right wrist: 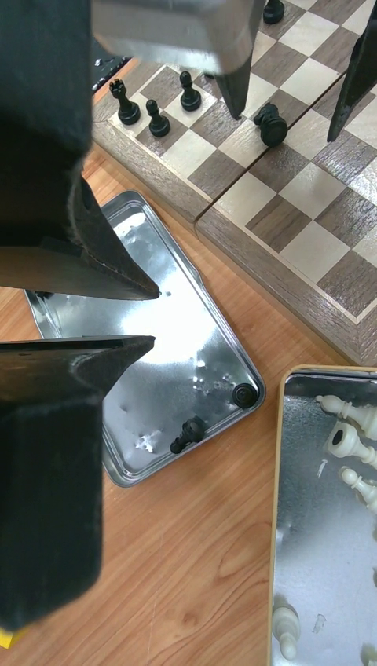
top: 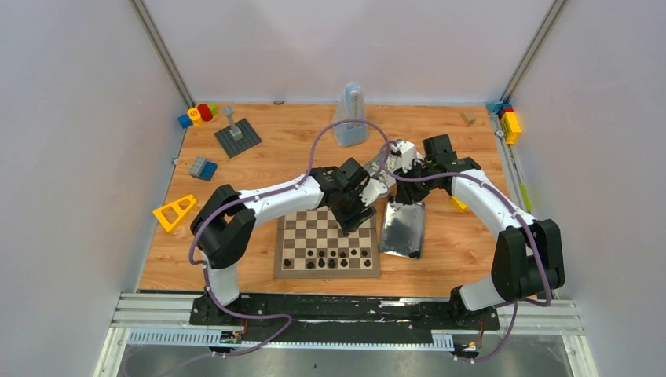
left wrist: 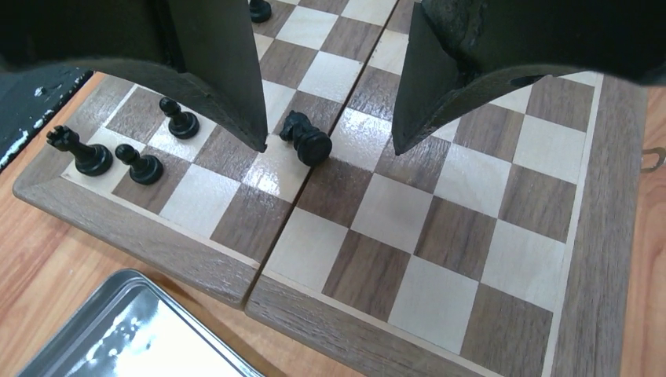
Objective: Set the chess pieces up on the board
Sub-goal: Pick up the chess piece from the chessboard.
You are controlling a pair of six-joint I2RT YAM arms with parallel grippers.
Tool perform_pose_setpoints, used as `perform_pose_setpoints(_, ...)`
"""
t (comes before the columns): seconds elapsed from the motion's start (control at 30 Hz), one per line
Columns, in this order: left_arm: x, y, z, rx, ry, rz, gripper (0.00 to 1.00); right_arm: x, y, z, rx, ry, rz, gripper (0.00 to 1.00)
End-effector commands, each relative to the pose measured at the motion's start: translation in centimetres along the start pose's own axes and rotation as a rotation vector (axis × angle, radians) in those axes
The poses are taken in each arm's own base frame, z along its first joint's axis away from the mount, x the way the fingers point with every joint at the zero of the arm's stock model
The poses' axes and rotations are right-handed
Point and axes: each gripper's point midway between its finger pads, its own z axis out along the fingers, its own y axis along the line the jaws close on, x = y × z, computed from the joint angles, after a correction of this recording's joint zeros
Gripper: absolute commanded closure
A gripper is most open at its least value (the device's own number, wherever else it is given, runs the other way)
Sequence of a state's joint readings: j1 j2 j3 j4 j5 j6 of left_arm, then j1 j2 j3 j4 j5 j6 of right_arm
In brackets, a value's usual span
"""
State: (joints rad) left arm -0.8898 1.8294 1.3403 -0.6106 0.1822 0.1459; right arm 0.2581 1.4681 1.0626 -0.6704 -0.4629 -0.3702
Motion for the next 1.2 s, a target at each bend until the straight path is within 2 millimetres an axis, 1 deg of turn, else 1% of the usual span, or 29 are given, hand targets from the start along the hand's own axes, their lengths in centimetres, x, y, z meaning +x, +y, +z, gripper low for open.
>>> perform_pose_setpoints(0.0, -1.2, 0.0, 0.3, -0.017, -0.003, -0.006, 0.34, -1.3, -0.1, -0.5, 0.002, -0.058, -0.025, 0.76)
perform_pose_setpoints(0.17, -1.4, -0.2, 0.7, -0.001, 0.007, -0.014, 0.39, -1.1, -0.1, -0.4, 0.003, -0.053, -0.026, 0.76)
perform_pose_setpoints(0.57, -0.9, -0.9, 1.1, 0.036, 0.026, -0.026, 0.52, -0.9, -0.1, -0.3, 0.003, -0.046, -0.026, 0.76)
perform_pose_setpoints(0.83, -0.7, -1.2, 1.2, 0.056, 0.030, -0.025, 0.54, -0.8, -0.1, -0.2, 0.001, -0.045, -0.027, 0.76)
perform_pose_setpoints(0.97, -0.8, -1.3, 0.9, 0.052, 0.015, -0.019, 0.52, -0.9, -0.1, -0.3, 0.003, -0.046, -0.027, 0.76)
perform_pose_setpoints(1.03, -1.0, -1.1, 0.6, 0.043, 0.003, -0.011, 0.51, -0.8, -0.1, -0.2, 0.002, -0.043, -0.025, 0.76)
perform_pose_setpoints(1.17, -0.9, -0.7, 0.5, 0.018, 0.011, -0.011, 0.53, -0.7, -0.1, -0.2, -0.001, -0.041, -0.023, 0.76)
